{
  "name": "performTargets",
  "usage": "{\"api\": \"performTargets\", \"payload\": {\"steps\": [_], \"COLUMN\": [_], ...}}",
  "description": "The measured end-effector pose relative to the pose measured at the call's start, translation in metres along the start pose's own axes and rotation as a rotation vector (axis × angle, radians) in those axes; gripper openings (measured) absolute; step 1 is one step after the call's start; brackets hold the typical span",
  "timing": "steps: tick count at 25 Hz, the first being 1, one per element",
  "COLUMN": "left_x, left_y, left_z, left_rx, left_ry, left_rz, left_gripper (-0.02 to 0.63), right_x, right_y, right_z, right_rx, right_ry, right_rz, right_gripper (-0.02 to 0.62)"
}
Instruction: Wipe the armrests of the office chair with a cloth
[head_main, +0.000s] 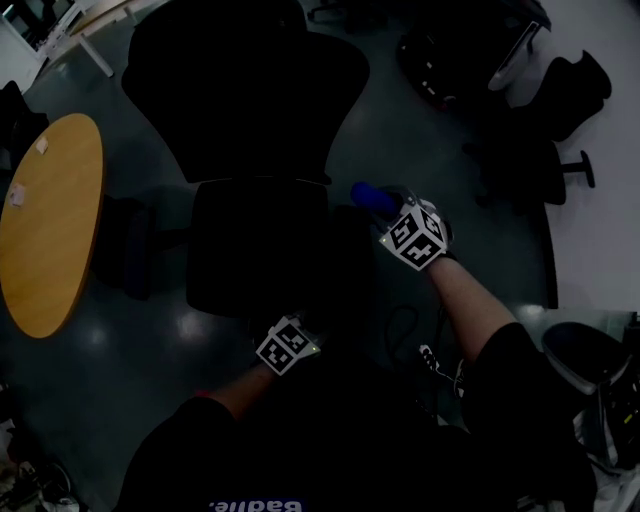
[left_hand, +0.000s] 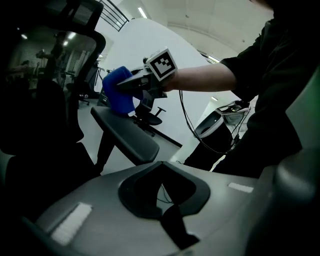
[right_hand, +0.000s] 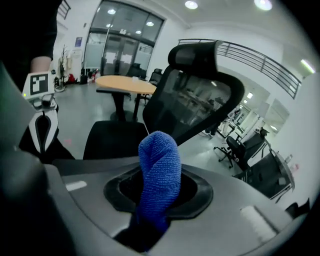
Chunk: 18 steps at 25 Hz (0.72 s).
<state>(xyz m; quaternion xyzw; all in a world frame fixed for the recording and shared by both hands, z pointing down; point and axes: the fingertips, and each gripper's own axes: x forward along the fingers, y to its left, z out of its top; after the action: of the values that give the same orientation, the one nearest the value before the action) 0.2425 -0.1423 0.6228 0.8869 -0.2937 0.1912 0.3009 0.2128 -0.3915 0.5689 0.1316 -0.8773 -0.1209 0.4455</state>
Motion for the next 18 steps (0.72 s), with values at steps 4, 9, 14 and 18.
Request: {"api": "performTargets", "payload": {"steps": [4,9,14,18], "left_x": [0.005,0.003,0.002,0.006], "left_y": [0.005,0.013,0.022,0.021], "left_z": [-0.005,-0.008,-0.010,-0.007], "left_rx": [-0.030,-0.036,-0.054,-0.048], "left_ry": [-0.006,-0.012,-0.016,-0.017], "left_rz": [0.003,-0.004,-0.007,-0.031], "left_gripper": [0.018,0.018,0.018,0.018], "right_x": [0.034,0.053,0.052,0.042], "right_y": [0.008,0.032,0.041,0.047], "right_z": [-0.003,-0.009,-0.012,-0.018], "right_rx": [-0.170,-0.213,-0.105,-0.007], "right_ry": [0.103,0.159,0.151,0.144], "right_rz": [0.050,0.114,0.116,0.108], "right_gripper": [0.116,0.115,0.114,0.114]}}
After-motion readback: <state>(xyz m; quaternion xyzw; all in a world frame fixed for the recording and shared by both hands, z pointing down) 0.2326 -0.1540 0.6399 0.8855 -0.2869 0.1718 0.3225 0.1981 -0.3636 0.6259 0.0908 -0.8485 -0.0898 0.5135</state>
